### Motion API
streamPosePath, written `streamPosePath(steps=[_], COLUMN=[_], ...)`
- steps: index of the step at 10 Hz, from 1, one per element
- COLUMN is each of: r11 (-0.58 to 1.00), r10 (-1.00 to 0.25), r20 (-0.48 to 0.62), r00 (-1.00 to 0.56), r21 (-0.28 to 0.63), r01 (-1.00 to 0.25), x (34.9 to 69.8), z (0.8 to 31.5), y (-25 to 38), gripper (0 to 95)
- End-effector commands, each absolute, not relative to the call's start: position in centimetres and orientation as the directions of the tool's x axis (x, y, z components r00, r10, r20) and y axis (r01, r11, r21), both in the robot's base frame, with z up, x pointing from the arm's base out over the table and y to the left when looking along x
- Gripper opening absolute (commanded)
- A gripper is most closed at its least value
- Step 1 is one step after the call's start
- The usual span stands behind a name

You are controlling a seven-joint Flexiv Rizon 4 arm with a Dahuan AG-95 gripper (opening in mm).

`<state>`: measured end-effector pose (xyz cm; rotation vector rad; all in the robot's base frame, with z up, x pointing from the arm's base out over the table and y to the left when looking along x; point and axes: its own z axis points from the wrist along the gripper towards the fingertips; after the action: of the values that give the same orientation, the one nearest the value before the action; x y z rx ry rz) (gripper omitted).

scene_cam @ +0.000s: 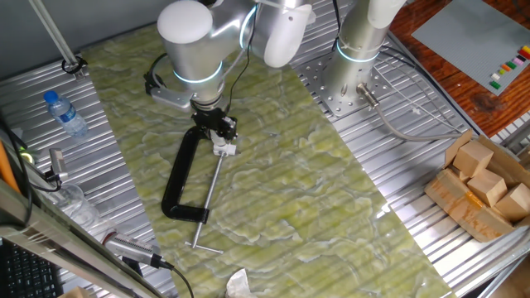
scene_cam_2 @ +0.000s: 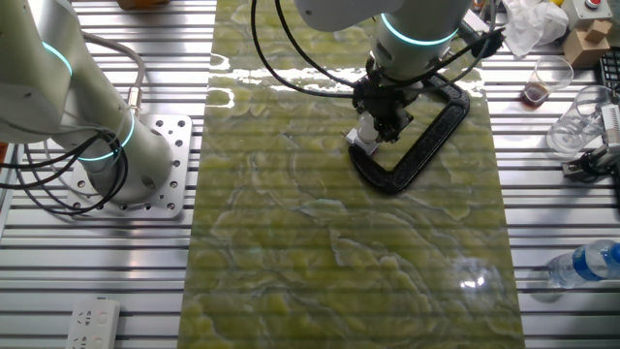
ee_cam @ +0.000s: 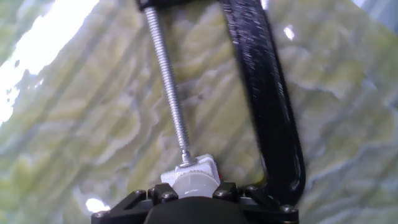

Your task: Take out the light bulb by rotating it

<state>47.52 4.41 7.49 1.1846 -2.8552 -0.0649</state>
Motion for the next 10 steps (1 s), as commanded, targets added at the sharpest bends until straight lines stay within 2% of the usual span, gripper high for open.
streamPosePath(steps=[1, 10], r11=[0.561, 0.247], r10=[-0.827, -0.969], r20=[0.018, 0.017], r00=[-0.561, -0.246], r21=[0.061, 0.059], r01=[-0.825, -0.967], x=[47.51, 47.49], z=[7.47, 7.45], y=[4.41, 4.51], gripper=[0.0, 0.0])
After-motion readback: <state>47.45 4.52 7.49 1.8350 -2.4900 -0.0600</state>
